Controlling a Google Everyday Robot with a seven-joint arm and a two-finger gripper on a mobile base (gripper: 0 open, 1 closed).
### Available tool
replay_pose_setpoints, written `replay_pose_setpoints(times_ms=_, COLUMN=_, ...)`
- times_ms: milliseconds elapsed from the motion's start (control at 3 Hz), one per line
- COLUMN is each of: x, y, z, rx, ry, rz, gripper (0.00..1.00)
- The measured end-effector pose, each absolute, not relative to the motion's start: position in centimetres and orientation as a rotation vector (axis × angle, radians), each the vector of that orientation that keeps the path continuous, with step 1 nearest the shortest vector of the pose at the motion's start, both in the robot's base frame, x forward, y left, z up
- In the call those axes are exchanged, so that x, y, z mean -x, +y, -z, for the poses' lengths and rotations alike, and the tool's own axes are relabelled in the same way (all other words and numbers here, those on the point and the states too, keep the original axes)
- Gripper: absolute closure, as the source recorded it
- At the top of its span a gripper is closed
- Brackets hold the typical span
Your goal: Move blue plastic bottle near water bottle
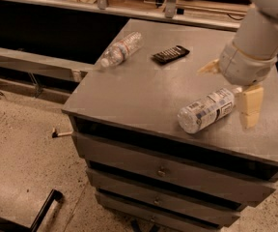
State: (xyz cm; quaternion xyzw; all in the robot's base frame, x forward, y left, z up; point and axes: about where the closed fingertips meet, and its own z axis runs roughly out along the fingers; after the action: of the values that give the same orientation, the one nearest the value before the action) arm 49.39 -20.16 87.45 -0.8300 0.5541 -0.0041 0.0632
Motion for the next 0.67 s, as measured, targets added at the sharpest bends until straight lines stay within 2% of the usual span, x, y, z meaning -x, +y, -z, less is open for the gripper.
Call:
replay_pose_setpoints(times_ms=333, x=-50.6, y=-19.0, z=-84.9, rx=2.562, ry=1.609, rz=-0.08, gripper=0.0)
replay_pose_setpoints(times_ms=667, x=-51.3, y=-18.3, z=-82.7, rx=2.578, ry=1.589, rz=-0.132, gripper=0.24)
